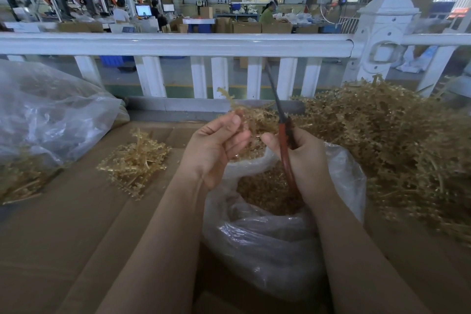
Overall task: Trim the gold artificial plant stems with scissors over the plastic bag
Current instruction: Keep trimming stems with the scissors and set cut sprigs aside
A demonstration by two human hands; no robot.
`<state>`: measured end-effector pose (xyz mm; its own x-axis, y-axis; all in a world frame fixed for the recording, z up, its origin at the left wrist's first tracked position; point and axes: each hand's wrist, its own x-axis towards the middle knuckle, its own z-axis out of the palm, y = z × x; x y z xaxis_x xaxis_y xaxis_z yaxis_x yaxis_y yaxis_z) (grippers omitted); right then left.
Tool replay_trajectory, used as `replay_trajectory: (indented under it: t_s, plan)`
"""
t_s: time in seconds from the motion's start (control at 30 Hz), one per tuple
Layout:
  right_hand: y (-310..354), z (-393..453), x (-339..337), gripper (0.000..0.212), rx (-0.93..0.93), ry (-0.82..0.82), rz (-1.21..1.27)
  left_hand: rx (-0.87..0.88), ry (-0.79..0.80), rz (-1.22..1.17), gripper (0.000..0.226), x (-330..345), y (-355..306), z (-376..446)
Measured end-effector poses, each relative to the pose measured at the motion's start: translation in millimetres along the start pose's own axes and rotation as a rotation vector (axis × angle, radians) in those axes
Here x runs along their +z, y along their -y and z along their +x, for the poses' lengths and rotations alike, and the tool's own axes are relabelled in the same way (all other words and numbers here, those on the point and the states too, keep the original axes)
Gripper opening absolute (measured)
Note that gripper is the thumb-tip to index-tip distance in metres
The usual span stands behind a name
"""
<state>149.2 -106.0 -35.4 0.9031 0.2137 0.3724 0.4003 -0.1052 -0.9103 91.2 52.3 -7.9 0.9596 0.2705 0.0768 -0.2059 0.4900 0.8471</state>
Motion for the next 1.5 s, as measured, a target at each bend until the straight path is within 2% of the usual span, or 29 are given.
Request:
replay_trajectory:
  t_s: [0.17,0.37,0.47,0.57,0.63,0.73,1.07,1.4,1.5]
  plan:
    - [-4.1,-1.8,4.6,0.051,-0.032,0.045,-0.222,0.063,-0.073,-0.001,0.032,-2.1,-0.3,2.7]
    - [-5.0,-4.5,3.6,0.054,-0.116,0.077,-0.421,0.187,-0.074,-0.01,0.036,-2.6,-1.6,3.8]
    - [-4.0,-7.2,0.9,0.057,-0.206,0.031,-0.496,0.224,-0.116,0.017,0.035,-2.8,-0.6,4.9]
    - [1.1,-9.9,0.7,0.051,-0.283,-0.045,-0.464,0.218,-0.138,-0.002,0.035,-3.1,-0.5,5.2]
    - [3.4,-9.8,0.4,0.051,-0.285,-0.023,-0.5,0.212,-0.146,0.027,0.033,-3.9,-0.1,4.8]
    - [-0.3,-8.9,-0.1,0.057,-0.244,0.048,-0.62,0.239,-0.151,0.167,0.015,-4.7,1.8,4.3]
    - [-3.9,-6.3,-1.3,0.057,-0.175,0.012,-0.689,0.341,-0.119,0.263,0.026,0.4,4.4,4.0]
    - [-1.8,-8.1,0.0,0.059,-0.185,-0.03,-0.723,0.369,-0.139,0.275,0.022,-2.9,4.2,5.6]
    - [-3.5,-7.7,-0.1,0.06,-0.179,-0.028,-0.712,0.372,-0.143,0.26,0.015,-2.0,3.6,5.3]
